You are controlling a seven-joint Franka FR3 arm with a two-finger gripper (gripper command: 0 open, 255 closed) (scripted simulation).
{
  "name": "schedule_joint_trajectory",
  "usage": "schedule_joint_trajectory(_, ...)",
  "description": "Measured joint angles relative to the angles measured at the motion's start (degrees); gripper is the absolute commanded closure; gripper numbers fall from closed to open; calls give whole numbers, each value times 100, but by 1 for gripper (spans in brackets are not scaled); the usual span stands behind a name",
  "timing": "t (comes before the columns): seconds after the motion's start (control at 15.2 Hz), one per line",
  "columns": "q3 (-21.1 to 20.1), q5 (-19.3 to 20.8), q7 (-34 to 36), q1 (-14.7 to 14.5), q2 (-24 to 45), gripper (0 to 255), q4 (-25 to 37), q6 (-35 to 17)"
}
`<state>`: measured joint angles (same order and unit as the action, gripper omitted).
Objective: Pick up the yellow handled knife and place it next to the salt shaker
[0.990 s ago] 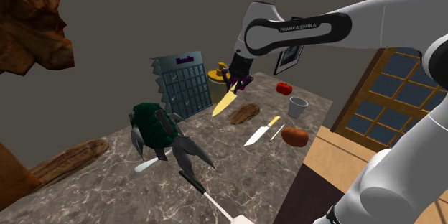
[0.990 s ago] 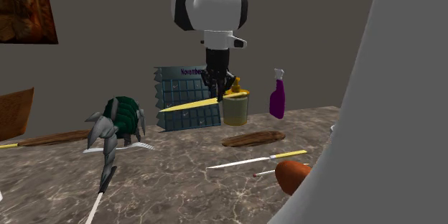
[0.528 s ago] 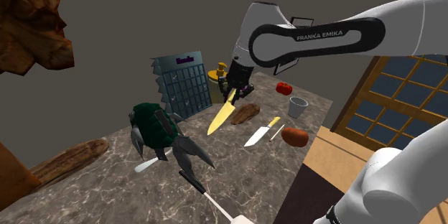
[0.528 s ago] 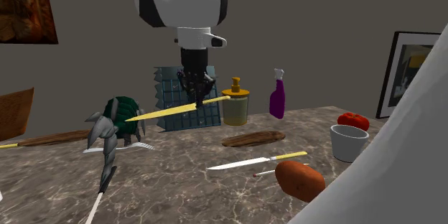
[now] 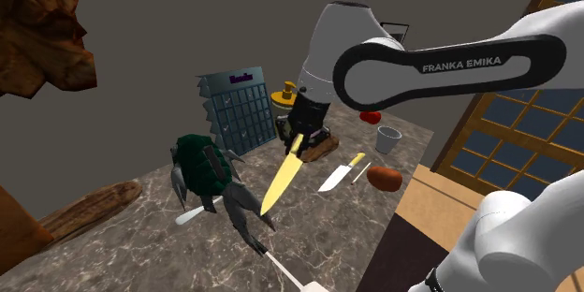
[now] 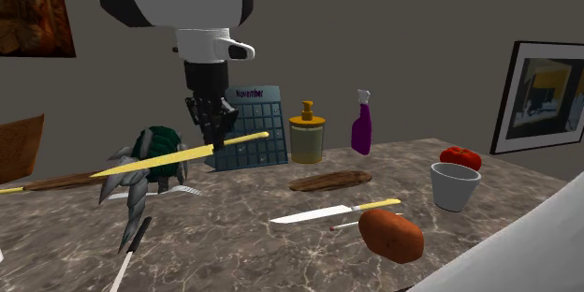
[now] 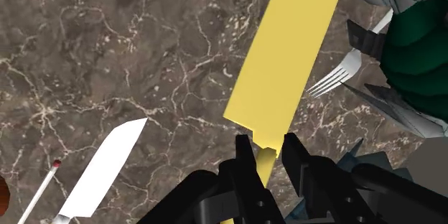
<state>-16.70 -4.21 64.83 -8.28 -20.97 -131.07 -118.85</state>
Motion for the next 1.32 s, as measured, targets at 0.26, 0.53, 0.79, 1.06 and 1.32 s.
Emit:
schedule_joint_trajectory(0.26, -360, -138, 502, -234, -241, 255, -143, 78)
schedule_joint_trajectory(0.53, -756, -253, 1037, -446, -330, 255, -173, 109)
schedule_joint_trajectory(0.79, -1207, -345, 1634, -646, -316, 255, -85, 156)
schedule_joint_trajectory(1.06, -1634, -406, 2200, -808, -265, 255, 63, 227)
schedule_joint_trajectory(1.32, -2153, -335, 2853, -880, 20, 255, 420, 288)
